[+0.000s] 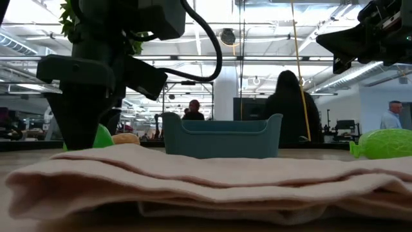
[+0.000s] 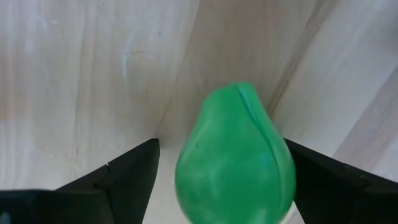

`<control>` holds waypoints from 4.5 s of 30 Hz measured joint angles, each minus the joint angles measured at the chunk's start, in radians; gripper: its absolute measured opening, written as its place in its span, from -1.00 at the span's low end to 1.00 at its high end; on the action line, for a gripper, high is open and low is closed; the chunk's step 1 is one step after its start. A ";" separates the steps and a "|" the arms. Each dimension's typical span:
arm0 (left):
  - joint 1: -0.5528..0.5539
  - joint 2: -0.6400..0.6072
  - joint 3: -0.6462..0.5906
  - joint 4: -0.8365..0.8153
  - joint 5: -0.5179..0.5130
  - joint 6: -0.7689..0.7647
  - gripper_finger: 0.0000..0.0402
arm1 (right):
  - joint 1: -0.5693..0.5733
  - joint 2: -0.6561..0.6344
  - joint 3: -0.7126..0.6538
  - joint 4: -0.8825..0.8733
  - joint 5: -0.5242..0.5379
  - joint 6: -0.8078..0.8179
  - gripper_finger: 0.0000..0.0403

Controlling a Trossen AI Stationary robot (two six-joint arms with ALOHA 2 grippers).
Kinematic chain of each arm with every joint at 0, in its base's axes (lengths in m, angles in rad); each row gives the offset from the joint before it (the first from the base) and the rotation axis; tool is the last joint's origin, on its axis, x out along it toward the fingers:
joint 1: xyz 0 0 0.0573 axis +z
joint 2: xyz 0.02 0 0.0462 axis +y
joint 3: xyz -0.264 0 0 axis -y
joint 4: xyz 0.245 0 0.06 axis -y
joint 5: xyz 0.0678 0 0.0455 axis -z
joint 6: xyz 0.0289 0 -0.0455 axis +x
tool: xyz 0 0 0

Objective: Pick and placing Produce into tupperware
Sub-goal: Put the green pear into the blue bin

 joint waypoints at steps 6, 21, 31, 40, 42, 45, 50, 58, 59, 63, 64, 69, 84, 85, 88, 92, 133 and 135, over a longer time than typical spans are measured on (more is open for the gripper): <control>-0.001 0.000 0.000 0.001 0.000 0.012 0.60 | 0.000 0.000 0.000 0.000 0.000 0.000 -1.00; 0.026 0.001 0.012 -0.026 0.053 0.041 0.01 | 0.000 0.000 0.000 0.000 0.000 0.000 -1.00; 0.026 0.002 0.150 -0.128 0.012 0.126 0.31 | 0.000 0.000 0.000 -0.001 0.000 0.000 -1.00; 0.041 0.001 0.302 -0.289 -0.024 0.159 0.03 | 0.000 0.000 0.000 -0.001 0.000 0.000 -1.00; 0.040 0.001 0.315 -0.284 -0.024 0.164 -0.05 | 0.000 0.000 0.000 -0.001 0.000 0.000 -1.00; 0.040 0.001 0.324 -0.285 -0.024 0.168 -0.15 | 0.000 0.000 0.000 -0.001 0.000 0.000 -1.00; 0.036 0.001 0.324 -0.285 -0.003 0.179 -0.21 | 0.000 0.000 0.000 -0.001 0.000 0.000 -1.00; 0.019 0.001 0.324 -0.242 0.010 0.134 0.16 | 0.000 0.000 0.000 -0.001 0.000 0.000 -1.00; 0.016 0.001 0.324 -0.243 0.006 0.135 0.24 | 0.000 0.000 0.000 -0.001 0.000 0.000 -1.00; 0.008 0.001 0.314 -0.227 -0.005 0.139 0.59 | 0.000 0.000 0.000 -0.001 0.000 0.001 -1.00; 0.006 0.001 0.308 -0.223 -0.005 0.141 0.68 | 0.000 0.000 0.000 -0.002 0.000 0.005 -1.00; -0.005 0.001 0.287 -0.227 -0.082 0.205 0.96 | 0.000 0.000 0.000 -0.002 0.000 0.021 -1.00; -0.050 0.001 0.286 -0.187 -0.119 0.327 0.81 | 0.000 0.000 0.000 -0.009 0.000 0.021 -1.00; -0.059 0.001 0.286 -0.187 -0.119 0.340 0.81 | 0.000 0.000 0.000 -0.011 0.000 0.021 -1.00; -0.083 0.001 0.286 -0.183 -0.120 0.384 0.81 | 0.000 0.000 0.000 -0.011 0.000 0.021 -1.00; -0.102 0.001 0.285 -0.163 -0.121 0.418 0.81 | 0.000 0.000 0.000 -0.010 0.000 0.021 -1.00; -0.093 0.008 0.213 -0.085 -0.181 0.321 0.81 | 0.000 0.001 0.000 -0.015 0.000 0.025 -1.00; -0.093 0.012 0.213 -0.090 -0.189 0.318 0.81 | 0.000 0.001 0.000 -0.015 0.000 0.025 -1.00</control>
